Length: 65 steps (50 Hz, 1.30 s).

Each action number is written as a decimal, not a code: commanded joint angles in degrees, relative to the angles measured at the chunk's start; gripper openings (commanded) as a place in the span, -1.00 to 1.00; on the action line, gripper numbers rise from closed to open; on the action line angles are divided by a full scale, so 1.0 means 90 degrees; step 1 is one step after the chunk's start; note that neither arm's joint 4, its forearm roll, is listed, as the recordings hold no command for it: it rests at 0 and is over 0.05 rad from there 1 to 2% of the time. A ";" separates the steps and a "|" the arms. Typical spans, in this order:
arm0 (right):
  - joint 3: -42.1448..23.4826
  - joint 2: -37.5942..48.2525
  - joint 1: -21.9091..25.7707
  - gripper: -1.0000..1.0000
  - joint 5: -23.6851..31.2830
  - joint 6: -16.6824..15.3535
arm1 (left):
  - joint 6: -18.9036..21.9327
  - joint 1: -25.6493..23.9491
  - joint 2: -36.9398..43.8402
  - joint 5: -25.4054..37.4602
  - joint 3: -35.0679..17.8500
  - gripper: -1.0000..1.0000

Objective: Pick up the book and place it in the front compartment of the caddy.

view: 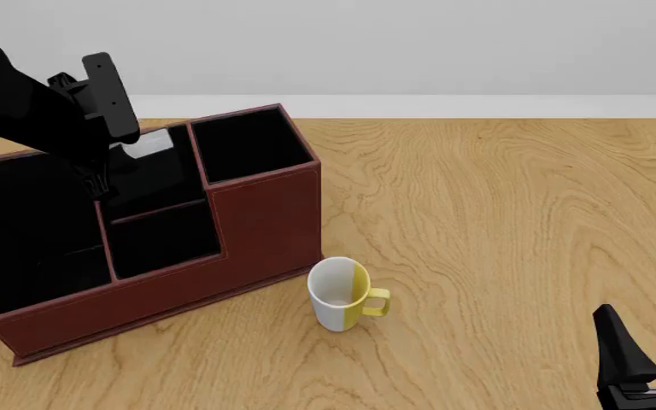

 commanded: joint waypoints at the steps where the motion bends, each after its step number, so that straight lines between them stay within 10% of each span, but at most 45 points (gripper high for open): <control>1: 0.0000 0.0002 -0.0002 1.00 0.0000 0.0003 | 0.0082 0.0021 0.0109 -0.0292 0.0021 -1.00; 51: 0.0000 0.0002 0.0000 1.00 0.0000 0.0004 | -0.0074 0.0263 0.1266 -0.1182 0.0057 -1.00; 52: 0.0000 0.0002 0.0000 1.00 0.0000 0.0003 | -0.0081 0.0274 0.1271 -0.1184 0.0037 1.00; 65: 0.0000 -0.0002 -0.0001 1.00 0.0000 0.0000 | -0.0121 0.0323 0.1223 -0.1172 0.0044 1.00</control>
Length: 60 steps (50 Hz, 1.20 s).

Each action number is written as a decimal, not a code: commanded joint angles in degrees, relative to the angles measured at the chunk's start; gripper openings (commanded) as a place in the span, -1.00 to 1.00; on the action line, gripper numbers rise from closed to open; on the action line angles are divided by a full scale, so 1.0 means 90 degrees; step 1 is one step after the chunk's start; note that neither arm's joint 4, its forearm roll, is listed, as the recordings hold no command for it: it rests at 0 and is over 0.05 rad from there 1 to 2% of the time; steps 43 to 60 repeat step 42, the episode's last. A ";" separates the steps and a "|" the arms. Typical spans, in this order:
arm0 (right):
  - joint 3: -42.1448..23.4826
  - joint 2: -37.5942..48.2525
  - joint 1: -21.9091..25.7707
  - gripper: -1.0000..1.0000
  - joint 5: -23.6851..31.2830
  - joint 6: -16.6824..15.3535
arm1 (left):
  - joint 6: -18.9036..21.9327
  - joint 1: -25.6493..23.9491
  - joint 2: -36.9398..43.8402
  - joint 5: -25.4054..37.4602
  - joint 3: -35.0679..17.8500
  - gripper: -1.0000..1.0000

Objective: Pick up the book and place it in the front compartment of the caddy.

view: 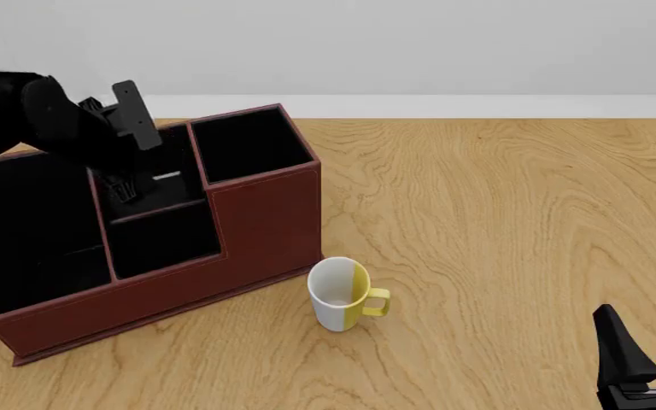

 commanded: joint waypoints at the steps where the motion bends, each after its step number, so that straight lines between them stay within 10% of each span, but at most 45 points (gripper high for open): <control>1: 0.0000 -0.0004 0.0001 1.00 0.0000 -0.0003 | -0.0003 0.0069 0.0083 -0.0073 -0.0034 1.00; 60: 0.0000 0.0002 0.0001 1.00 0.0000 0.0004 | -0.0077 -0.0365 -0.1747 0.0574 0.0502 1.00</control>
